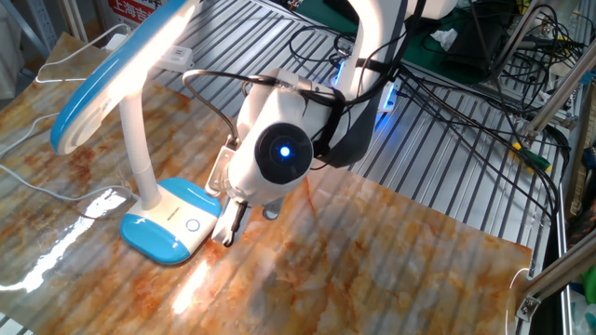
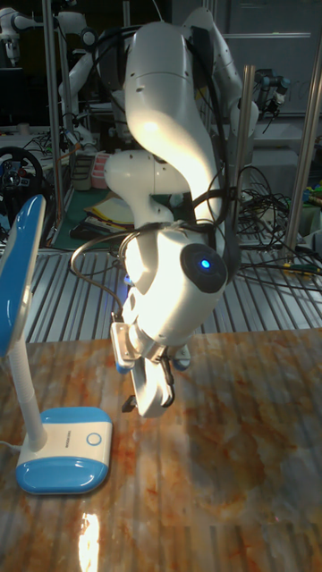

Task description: Turn on the desk lamp by pressing the button

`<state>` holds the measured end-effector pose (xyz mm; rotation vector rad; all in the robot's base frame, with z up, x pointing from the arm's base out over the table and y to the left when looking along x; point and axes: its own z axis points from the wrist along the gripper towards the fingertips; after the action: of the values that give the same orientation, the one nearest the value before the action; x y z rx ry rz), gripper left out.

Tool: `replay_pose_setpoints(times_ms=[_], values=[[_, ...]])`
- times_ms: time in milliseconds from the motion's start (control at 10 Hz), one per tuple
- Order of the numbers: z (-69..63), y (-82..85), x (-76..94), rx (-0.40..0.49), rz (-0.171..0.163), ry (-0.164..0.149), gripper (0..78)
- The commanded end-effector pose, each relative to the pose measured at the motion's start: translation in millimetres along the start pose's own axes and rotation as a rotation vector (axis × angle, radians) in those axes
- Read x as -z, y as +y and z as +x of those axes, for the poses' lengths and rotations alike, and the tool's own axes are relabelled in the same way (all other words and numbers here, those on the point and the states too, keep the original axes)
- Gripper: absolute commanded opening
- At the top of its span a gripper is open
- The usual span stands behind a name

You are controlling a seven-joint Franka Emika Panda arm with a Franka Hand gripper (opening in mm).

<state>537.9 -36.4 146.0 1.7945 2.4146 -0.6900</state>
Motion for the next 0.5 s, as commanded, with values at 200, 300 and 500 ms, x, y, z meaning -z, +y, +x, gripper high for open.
replay_pose_setpoints(times_ms=[200, 300, 500], values=[[-5.0, 5.5, 8.5, 0.061, -0.013, 0.010, 77.4], [-4.9, 5.5, 9.0, 0.081, -0.017, 0.009, 77.4], [-4.8, 5.5, 9.2, 0.108, -0.023, 0.013, 77.4]])
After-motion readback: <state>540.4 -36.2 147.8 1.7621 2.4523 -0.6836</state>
